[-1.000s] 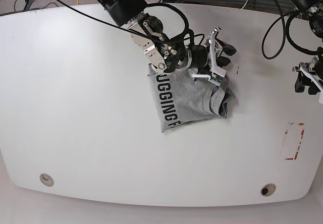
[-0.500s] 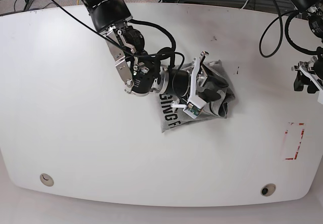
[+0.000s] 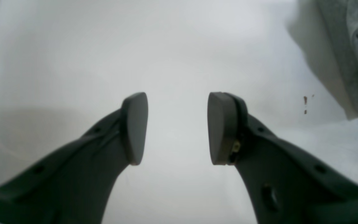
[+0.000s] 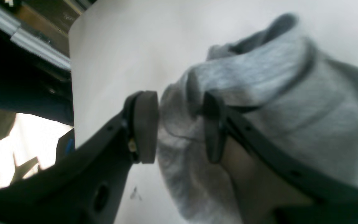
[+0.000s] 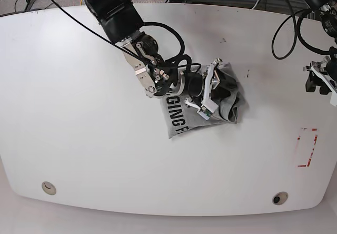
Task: Fold the T-shirt properly
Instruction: 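Grasp the shirt edge with the right gripper and fold it over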
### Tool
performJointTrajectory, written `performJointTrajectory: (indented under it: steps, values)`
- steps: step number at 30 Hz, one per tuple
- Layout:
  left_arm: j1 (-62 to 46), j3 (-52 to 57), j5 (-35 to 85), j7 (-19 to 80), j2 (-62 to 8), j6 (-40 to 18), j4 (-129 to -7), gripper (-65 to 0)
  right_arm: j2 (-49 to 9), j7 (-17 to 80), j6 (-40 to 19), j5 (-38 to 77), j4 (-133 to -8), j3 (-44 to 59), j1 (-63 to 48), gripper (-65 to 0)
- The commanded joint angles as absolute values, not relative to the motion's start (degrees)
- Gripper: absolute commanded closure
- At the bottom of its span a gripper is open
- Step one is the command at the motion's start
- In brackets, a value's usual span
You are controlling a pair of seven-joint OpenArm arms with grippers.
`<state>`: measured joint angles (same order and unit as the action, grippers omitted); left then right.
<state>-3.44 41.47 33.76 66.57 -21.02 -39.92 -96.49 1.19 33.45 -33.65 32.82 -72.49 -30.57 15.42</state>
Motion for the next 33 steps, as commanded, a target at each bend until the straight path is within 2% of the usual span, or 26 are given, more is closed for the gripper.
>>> performJointTrajectory:
  steps: [1,4,9,13,18,24,28,33]
  values:
    - [-3.56,41.71,34.68,65.71,-22.11,-40.0,-97.45,-29.3,3.65,30.37,-34.15,31.96,-68.18,-32.31,17.45,-23.1]
    - [-3.65,41.71,34.68,65.71,-22.11,-40.0,-97.36,-29.3,5.85,28.53,-34.15,28.35,-62.99,-32.66,17.54,-23.1]
    - [-3.65,41.71,34.68,65.71,-22.11,-40.0,-97.27,-29.3,7.52,27.91,-34.15,21.58,-61.76,-32.31,17.1,-22.7]
    - [-3.65,41.71,34.68,65.71,-22.11,-40.0,-97.27,-29.3,7.25,31.96,-34.15,22.64,-68.18,-32.22,17.01,-22.7]
    - [-3.65,41.71,34.68,65.71,-22.11,-40.0,-97.45,-29.3,3.82,38.9,-33.71,25.1,-79.69,-32.22,17.01,-22.7]
    - [-3.74,41.71,34.68,65.71,-22.11,-40.0,-97.19,-29.3,1.54,41.19,-31.34,26.33,-88.4,-32.22,17.71,-23.1]
    - [-4.62,41.71,34.68,65.71,-22.11,-40.0,-97.36,-29.3,1.63,41.1,-31.08,26.15,-87.69,-31.87,20.7,-23.1]
    - [-4.7,41.63,34.68,65.8,-22.02,-40.0,-97.63,-29.3,3.38,39.52,-31.08,25.8,-81.19,-31.34,24.84,-23.1]
